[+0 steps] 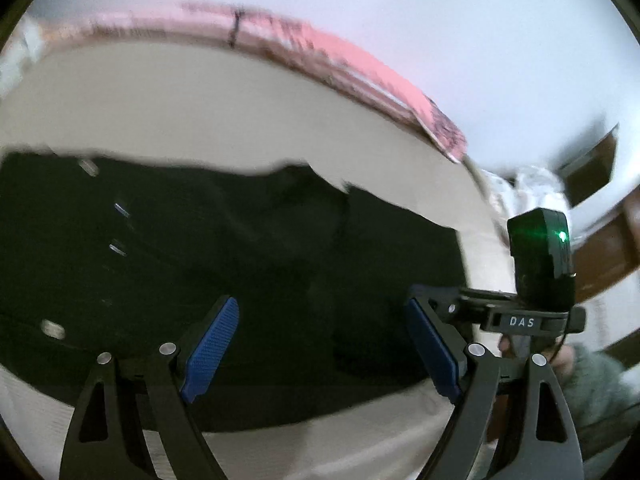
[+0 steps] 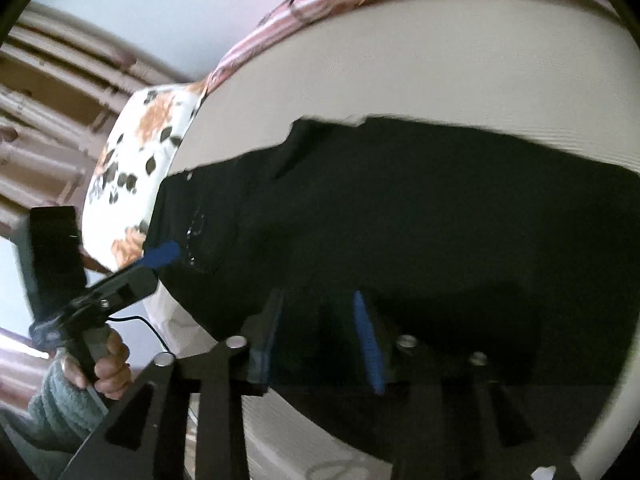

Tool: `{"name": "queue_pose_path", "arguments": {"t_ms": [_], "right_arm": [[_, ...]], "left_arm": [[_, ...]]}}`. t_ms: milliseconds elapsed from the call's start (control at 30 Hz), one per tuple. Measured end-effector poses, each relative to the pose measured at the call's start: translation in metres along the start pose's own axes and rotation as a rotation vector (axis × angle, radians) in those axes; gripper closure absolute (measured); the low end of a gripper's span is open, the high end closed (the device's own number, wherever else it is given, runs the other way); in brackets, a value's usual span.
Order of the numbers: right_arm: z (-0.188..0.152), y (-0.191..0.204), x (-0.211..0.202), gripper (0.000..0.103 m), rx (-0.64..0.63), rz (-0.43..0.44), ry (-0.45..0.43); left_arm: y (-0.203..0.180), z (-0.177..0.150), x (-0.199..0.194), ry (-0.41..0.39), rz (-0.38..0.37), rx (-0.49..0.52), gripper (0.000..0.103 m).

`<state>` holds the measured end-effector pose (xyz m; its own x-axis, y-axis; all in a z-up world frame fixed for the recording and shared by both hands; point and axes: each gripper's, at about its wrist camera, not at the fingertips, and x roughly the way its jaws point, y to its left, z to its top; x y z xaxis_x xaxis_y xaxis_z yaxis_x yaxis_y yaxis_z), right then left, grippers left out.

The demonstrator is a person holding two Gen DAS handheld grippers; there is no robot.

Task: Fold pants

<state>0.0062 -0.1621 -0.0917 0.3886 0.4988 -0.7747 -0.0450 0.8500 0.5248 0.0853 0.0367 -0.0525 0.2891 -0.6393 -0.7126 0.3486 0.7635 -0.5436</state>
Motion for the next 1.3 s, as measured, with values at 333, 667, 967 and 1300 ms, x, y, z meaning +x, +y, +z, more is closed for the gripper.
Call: {"name": "queue_pose_path", "arguments": {"t_ms": [333,667,967,1300], "right_arm": [[-0.028,-0.062,-0.066,0.059,0.177,-0.040,-0.145],[-0.025,-0.080,-0.068,0.059,0.231,-0.029,-0.175],[-0.019,-0.094,-0.058,0.057,0.266,-0.023,-0.166],[-0.022,-0.099,-0.060,0.057,0.281,-0.024,-0.174]], "left_arm": [[0.002,0.013,0.062,0.239,-0.202,-0.120,0.042],[0.013,0.010,0.101,0.373,-0.243,-0.158,0.049],[-0.008,0.009,0.127,0.431,-0.374,-0.172,0.049],[-0.021,0.027,0.150,0.375,-0.353,-0.122,0.083]]}}
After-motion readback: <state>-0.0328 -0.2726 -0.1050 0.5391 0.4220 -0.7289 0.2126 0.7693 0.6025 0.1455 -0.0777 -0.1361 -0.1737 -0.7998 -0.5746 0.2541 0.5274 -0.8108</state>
